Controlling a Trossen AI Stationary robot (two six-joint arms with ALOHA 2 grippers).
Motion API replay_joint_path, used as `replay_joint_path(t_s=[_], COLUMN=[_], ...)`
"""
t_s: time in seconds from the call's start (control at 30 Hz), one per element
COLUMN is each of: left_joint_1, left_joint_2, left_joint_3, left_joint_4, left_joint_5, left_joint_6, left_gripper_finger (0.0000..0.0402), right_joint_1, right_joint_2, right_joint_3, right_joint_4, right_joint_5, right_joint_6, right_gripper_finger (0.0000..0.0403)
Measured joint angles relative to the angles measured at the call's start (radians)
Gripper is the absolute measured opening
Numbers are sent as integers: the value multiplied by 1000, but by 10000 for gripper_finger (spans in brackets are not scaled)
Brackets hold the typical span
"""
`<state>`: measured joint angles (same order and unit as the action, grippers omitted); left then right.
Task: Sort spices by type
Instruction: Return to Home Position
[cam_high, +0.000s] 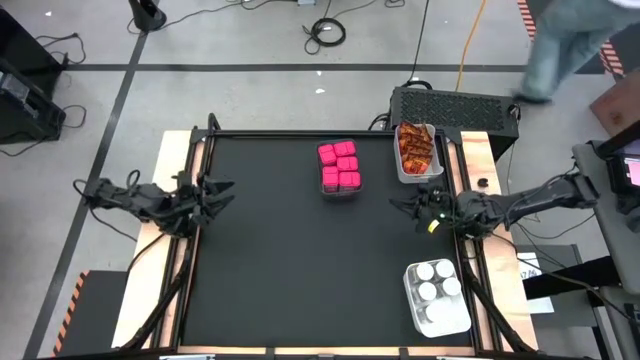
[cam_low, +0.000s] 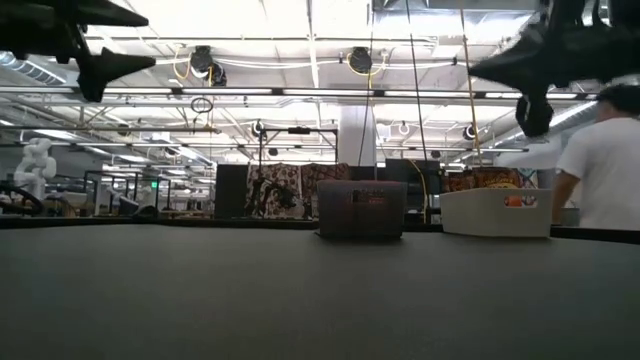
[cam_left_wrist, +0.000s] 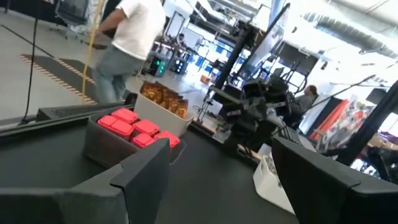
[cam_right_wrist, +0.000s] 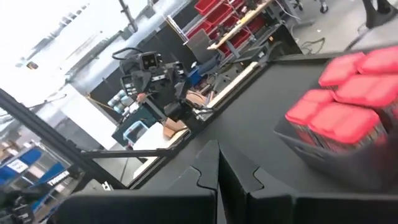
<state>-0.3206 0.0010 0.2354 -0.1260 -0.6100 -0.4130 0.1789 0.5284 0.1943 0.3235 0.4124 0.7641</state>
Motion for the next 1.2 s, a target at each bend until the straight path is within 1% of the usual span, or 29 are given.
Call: replay_joint_path(t_s=[0.1, 0.3, 0.4, 0.5, 0.63, 0.73, 0.83, 1.03, 1.13, 1.2], left_joint_1=[60, 178, 219, 250, 287, 312, 323, 326, 326, 326], left_joint_2=[0, 0, 0, -1, 7, 16, 20, 23, 23, 23], left_joint_3=[-25, -108, -147, -184, -213, -215, -215, -215, -215, -216], left_joint_4=[9, 10, 24, 65, 128, 128, 127, 125, 125, 125], left_joint_5=[49, 257, 328, 386, 474, 490, 488, 482, 479, 479], left_joint_6=[-32, -153, -171, -184, -180, -146, -43, 143, 185, 186], left_gripper_finger=[285, 285, 285, 285, 285, 285, 286, 286, 286, 286], right_joint_1=[-2, -2, -1, -1, -1, -1, 0, -1, 0, -1], right_joint_2=[-12, -13, -12, -12, 1, 6, 9, 12, 11, 11], right_joint_3=[-59, -121, -137, -140, -140, -140, -141, -141, -141, -141], right_joint_4=[40, 62, 61, 59, 33, -19, -100, -172, -178, -178], right_joint_5=[0, 0, 0, -1, -53, -62, -53, -53, -53, -53], right_joint_6=[31, 35, 29, -11, -68, -104, -177, -176, -175, -175], right_gripper_finger=[0, 0, 0, 0, 0, 0, 0, 0, 0, 0])
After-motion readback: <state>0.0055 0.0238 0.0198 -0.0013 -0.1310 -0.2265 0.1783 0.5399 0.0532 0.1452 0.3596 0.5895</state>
